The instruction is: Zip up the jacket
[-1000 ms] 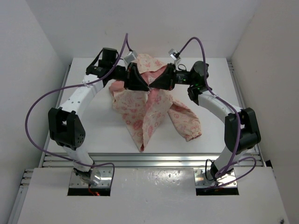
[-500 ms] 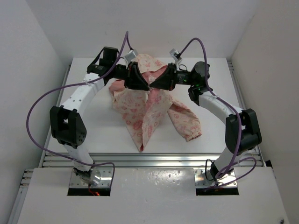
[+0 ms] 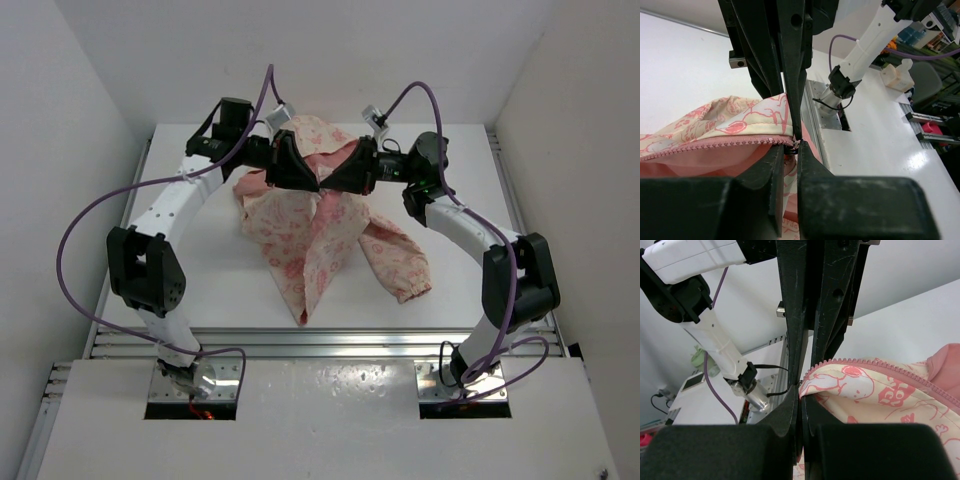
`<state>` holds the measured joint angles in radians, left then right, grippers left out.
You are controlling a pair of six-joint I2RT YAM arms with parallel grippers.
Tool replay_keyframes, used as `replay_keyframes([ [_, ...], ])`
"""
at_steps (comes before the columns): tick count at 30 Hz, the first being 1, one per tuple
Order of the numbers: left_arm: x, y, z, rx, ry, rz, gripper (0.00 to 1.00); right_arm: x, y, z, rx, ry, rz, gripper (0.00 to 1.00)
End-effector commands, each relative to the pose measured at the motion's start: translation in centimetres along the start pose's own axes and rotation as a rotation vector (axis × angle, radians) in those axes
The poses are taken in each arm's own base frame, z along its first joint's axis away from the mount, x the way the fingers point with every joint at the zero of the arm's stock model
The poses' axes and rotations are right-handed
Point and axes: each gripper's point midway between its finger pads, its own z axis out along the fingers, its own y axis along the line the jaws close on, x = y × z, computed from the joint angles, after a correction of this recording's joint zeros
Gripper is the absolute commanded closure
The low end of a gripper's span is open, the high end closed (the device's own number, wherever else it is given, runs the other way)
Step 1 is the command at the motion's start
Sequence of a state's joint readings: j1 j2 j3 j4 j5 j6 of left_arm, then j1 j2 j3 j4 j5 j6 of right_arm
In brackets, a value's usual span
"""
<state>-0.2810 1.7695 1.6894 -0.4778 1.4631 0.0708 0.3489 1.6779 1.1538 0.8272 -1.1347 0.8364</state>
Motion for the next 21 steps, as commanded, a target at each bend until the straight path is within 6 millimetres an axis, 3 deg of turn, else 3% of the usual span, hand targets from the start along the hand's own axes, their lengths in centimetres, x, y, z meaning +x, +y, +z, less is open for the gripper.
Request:
replay_keyframes([
  [1,-1.7,-1.4,0.0,0.058,-0.015,0.084,0.92,-1.2,1.5,0.3,-0.036,-0.014,-0.104,1.0],
  [7,-1.7,-1.4,0.0,0.058,-0.014,0.074,1.0,-1.1,1.7,0.2,-0.042,-0.012,-0.111,1.0],
  [21,-3.8,0.4,-2.2,-0.028,-0.038,0.126,1.0,1.1,3.1,-0.7,-0.097,0.049,-0.149,1.0],
])
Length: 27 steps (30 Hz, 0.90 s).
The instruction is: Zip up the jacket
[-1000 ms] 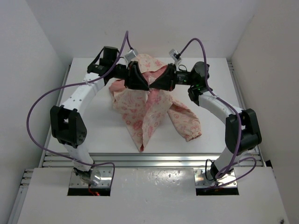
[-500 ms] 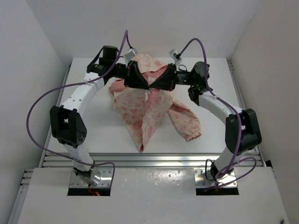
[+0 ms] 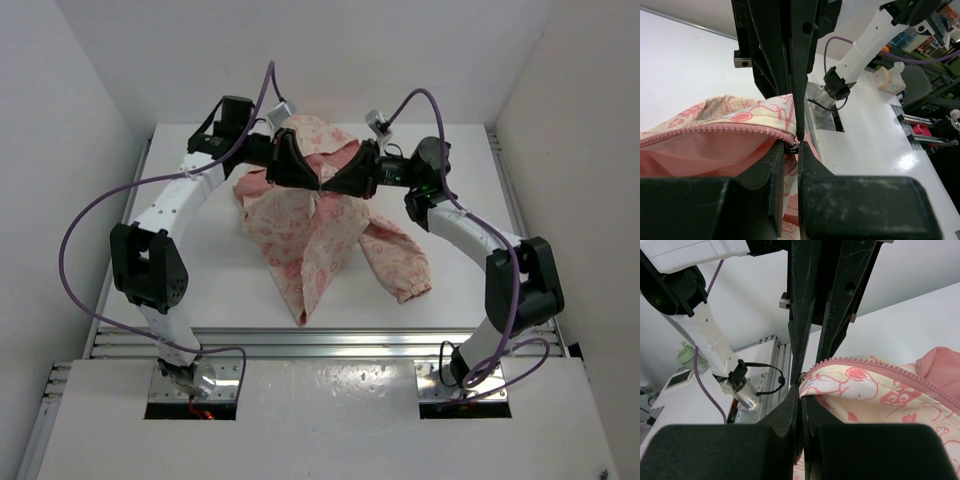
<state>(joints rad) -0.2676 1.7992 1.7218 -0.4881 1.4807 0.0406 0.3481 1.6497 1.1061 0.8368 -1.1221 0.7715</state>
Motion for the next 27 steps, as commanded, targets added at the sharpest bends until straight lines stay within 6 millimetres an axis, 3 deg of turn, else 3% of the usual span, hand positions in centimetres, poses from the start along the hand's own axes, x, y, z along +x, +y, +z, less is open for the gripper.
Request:
replay_keyframes([
  [1,-3.6,-0.3,-1.8,-0.032,-0.032,0.165,1.0,0.6,3.1,-0.4,-0.115,0.055,-0.091,1.0],
  [8,-3.6,0.2,-2.1,-0.041,-0.036,0.165,1.0,0.6,2.8,-0.3,-0.104,0.064,-0.098,1.0],
  [11,-3.5,-0.2,-1.8,-0.033,-0.032,0.165,1.0,0.1,1.6,-0.4,-0.049,0.054,-0.049,0.75],
  [16,-3.0,-0.1,-1.8,-0.051,-0.031,0.16,1.0,-2.2,-0.9,-2.3,0.123,-0.044,-0.011,0.45],
  [18,-2.7,0.2,-1.4,-0.062,-0.026,0.151,1.0,-3.3,-0.5,-2.8,0.147,-0.062,-0.025,0.49],
  [19,-2.7,0.3,-1.5,-0.071,-0.026,0.151,1.0,-3.7,-0.1,-2.9,0.152,-0.069,-0.03,0.6],
  [24,-2.7,0.8,-1.1,-0.082,-0.023,0.147,1.0,-5.2,2.7,-2.4,0.115,-0.085,-0.077,0.87],
  [27,-2.8,0.8,-0.8,-0.083,-0.021,0.145,1.0,-6.2,4.8,-1.3,0.076,-0.093,-0.076,0.94],
])
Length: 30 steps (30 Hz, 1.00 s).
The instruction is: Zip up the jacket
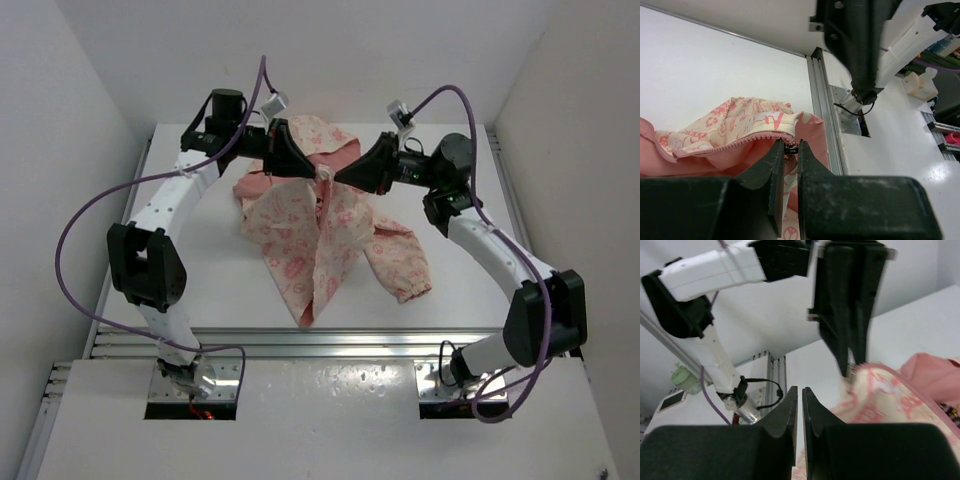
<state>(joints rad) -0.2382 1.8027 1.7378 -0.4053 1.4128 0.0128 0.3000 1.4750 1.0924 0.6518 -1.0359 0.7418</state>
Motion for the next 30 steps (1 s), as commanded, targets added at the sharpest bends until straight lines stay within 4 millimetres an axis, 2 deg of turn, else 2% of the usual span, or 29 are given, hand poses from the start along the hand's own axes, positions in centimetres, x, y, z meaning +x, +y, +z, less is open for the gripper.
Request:
replay_keyframes([
  [1,-1.5,-1.1,0.4,0.013,-0.009,0.08,1.0,-2.4,3.8,1.3,-0.067,-0.037,-0.048,0.92],
  [3,-1.6,-0.9,0.4,0.004,-0.01,0.081,1.0,-1.5,5.2,2.2,-0.099,-0.019,-0.013,0.89],
  [5,-1.7,-0.9,0.4,0.004,-0.012,0.083,1.0,-0.4,4.7,2.7,-0.096,-0.01,0.034,0.83],
  [6,-1.8,-1.1,0.7,0.012,-0.011,0.094,1.0,1.5,5.1,3.3,-0.114,0.016,0.067,0.78],
  [7,-1.8,-1.2,0.7,0.012,-0.011,0.082,1.0,2.0,4.7,3.7,-0.098,0.006,0.077,0.71],
  [9,-1.7,-1.4,0.7,0.012,-0.011,0.071,1.0,5.3,4.1,3.9,-0.059,0.039,0.126,0.71],
  [13,-1.5,-2.1,0.6,0.023,-0.011,0.074,1.0,7.6,0.9,4.1,0.11,0.018,0.104,0.7],
  [19,-1.5,-2.4,0.5,0.023,-0.013,0.06,1.0,8.4,-2.8,3.0,0.284,-0.007,-0.006,0.61],
  [25,-2.0,-2.6,0.5,0.014,-0.017,0.066,1.0,7.0,-4.4,2.8,0.303,-0.045,-0.017,0.56],
  [30,-1.8,-2.6,0.9,0.023,-0.014,0.048,1.0,5.9,-4.5,3.5,0.249,-0.066,-0.042,0.5],
])
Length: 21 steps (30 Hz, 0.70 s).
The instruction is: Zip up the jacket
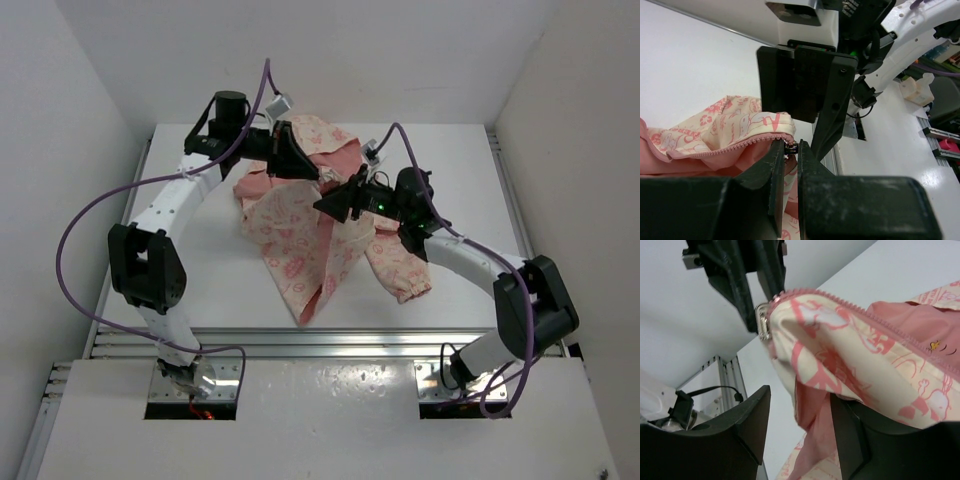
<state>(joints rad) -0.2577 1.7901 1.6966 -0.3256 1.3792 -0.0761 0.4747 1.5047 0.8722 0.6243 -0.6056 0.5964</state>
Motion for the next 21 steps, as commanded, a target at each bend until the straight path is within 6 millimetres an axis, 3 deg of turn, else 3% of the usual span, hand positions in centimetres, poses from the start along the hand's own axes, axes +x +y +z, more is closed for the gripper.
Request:
replay_keyframes([
  [1,-2.0,-2.7,0.1,0.039,-0.015,0.085,1.0,-3.7,1.1,1.0,-0.065,-0.096,-0.091,0.48],
  [14,-1.8,-2.3,0.2,0.039,-0.016,0.075,1.0,-6.0,2.6,2.2,-0.124,-0.145,-0.126,0.47],
  [16,-1.8,-2.3,0.2,0.039,-0.016,0.075,1.0,-6.3,2.5,2.2,-0.118,-0.15,-0.124,0.52],
  [20,-1.6,-2.0,0.2,0.03,-0.016,0.066,1.0,-6.2,2.5,2.1,-0.111,-0.152,-0.131,0.93],
  [21,-1.6,-2.0,0.2,0.03,-0.016,0.066,1.0,-6.3,2.5,2.0,-0.111,-0.152,-0.131,0.98],
])
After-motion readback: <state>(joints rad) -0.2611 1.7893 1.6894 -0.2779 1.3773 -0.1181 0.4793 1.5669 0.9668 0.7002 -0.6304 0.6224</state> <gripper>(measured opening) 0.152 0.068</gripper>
